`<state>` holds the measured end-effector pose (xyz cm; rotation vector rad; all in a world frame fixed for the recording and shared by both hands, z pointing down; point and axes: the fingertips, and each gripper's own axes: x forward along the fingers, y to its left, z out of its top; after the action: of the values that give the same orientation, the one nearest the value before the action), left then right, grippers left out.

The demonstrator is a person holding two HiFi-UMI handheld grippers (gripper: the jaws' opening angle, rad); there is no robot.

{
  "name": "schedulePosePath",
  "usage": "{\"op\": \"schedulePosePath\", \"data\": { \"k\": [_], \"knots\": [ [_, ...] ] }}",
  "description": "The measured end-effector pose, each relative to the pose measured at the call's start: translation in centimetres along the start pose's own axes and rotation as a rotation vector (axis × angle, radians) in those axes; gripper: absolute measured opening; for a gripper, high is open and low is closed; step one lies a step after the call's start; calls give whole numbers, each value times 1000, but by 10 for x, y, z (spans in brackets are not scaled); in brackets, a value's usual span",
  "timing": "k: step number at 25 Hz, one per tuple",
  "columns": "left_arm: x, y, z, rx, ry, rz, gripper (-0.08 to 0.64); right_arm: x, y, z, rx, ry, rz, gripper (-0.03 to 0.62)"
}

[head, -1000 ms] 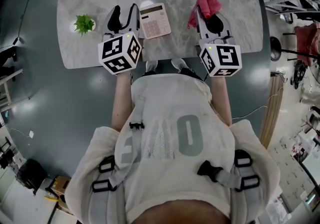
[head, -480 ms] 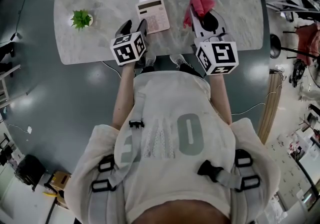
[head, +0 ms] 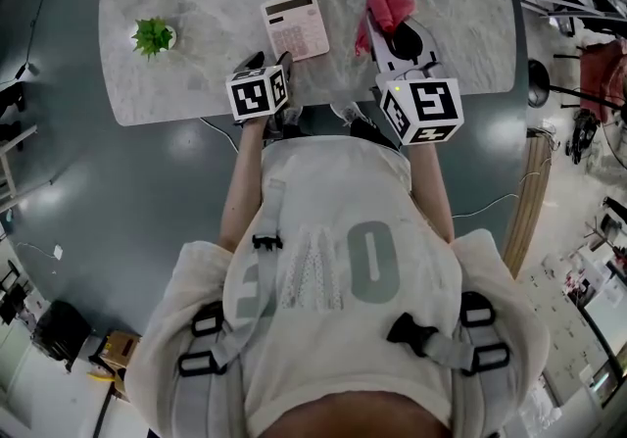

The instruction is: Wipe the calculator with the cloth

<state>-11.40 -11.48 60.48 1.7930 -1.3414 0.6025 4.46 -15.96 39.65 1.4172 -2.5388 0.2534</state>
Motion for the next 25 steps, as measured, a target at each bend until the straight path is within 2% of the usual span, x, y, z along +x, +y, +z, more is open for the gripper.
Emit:
{"op": "schedulePosePath", "data": {
  "k": [7, 18, 22, 25],
  "knots": [
    [9, 1, -15, 13, 74, 17, 219, 2, -3, -2, 5, 8, 2, 57],
    [9, -2, -14, 36, 105, 25, 219, 8, -5, 0, -2, 12, 24, 57],
    [11, 0, -15, 35, 99, 19, 219, 18, -4, 5, -31, 5, 40, 57],
    [11, 2, -15, 36, 97, 21, 219, 29, -2, 13, -98, 0, 61, 57]
  ]
}}
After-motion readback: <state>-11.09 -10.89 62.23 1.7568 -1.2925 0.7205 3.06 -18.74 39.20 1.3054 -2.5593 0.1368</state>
